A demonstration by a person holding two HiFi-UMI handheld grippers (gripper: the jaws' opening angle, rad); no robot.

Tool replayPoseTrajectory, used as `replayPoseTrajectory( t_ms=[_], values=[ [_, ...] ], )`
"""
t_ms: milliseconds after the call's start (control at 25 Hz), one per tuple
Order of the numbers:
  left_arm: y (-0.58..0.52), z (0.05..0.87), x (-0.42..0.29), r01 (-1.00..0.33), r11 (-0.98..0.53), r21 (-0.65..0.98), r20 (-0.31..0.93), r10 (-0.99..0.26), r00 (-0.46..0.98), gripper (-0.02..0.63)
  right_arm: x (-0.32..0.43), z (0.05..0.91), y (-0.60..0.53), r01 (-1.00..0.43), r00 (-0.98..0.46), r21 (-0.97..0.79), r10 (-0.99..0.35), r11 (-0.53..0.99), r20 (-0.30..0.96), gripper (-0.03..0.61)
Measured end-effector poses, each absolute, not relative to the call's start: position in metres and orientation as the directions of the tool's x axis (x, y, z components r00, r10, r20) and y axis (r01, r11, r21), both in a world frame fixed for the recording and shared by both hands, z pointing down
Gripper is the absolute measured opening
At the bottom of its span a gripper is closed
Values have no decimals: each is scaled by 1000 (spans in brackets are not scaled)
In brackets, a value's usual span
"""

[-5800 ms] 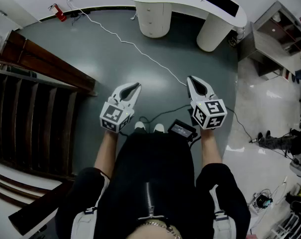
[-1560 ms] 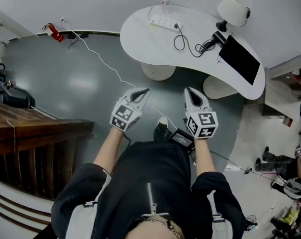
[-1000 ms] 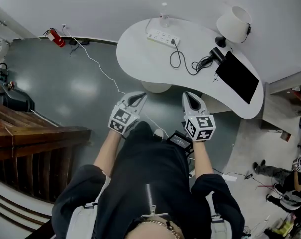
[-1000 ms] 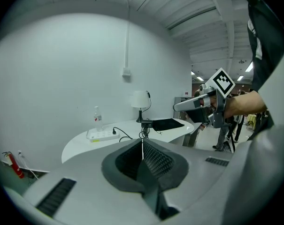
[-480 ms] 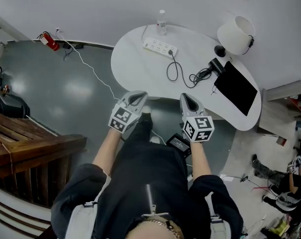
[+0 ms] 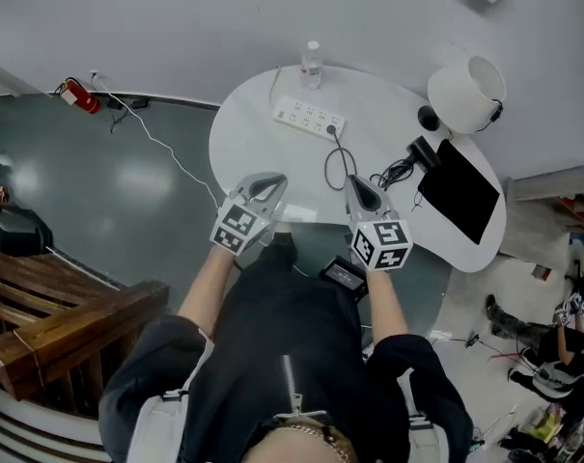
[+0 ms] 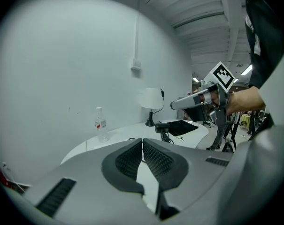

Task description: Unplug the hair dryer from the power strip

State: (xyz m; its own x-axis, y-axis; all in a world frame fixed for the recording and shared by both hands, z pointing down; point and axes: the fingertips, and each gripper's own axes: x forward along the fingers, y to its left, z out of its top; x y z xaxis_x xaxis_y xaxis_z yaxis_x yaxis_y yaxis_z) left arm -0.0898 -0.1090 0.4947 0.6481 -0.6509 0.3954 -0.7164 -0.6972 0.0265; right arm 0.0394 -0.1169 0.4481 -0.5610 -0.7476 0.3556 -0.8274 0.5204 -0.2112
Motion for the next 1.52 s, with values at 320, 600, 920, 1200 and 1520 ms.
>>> replayPoseTrajectory(
  t_ms=[320, 600, 920, 1200, 1520],
  values=[
    [-171, 498, -111, -678, -734, 42, 402, -609, 684, 14, 13, 446, -172, -846, -533, -211, -761, 490, 370, 6],
    [-185, 507, -99, -632, -772, 68, 409, -557, 723, 14, 16, 451, -179, -870, -493, -208, -776, 448, 393, 6],
    [-197, 515, -80, -601, -796, 75, 422, -521, 742, 14, 29, 455, -190, -876, -482, -220, -781, 429, 396, 6],
    [-215, 516, -72, -601, -796, 68, 432, -520, 737, 14, 36, 460, -207, -865, -501, -232, -766, 444, 402, 6],
    [-238, 525, -72, -572, -819, -32, 498, -509, 702, 15, 37, 463, -223, -850, -526, -239, -744, 469, 412, 6]
  ],
)
